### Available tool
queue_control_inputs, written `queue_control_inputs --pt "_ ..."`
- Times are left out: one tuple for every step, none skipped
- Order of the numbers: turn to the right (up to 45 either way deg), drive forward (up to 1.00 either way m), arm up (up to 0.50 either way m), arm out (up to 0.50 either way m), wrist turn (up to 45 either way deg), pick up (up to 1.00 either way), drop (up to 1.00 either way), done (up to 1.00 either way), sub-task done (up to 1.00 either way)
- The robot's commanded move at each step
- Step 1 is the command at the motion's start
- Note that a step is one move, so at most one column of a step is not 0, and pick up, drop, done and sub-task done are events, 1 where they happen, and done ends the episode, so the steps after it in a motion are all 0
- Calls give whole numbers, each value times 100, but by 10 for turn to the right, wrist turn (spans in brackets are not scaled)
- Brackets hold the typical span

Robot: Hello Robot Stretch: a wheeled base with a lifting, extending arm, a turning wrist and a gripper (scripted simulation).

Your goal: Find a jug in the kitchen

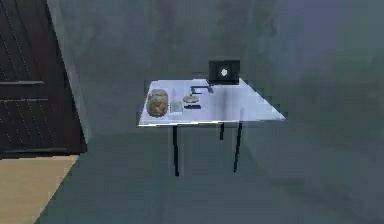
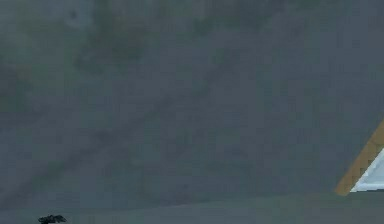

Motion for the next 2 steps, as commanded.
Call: queue_control_inputs --pt "-450 0 0 0 0 0 0 0 0" --pt "-30 0 0 0 0 0 0 0 0"
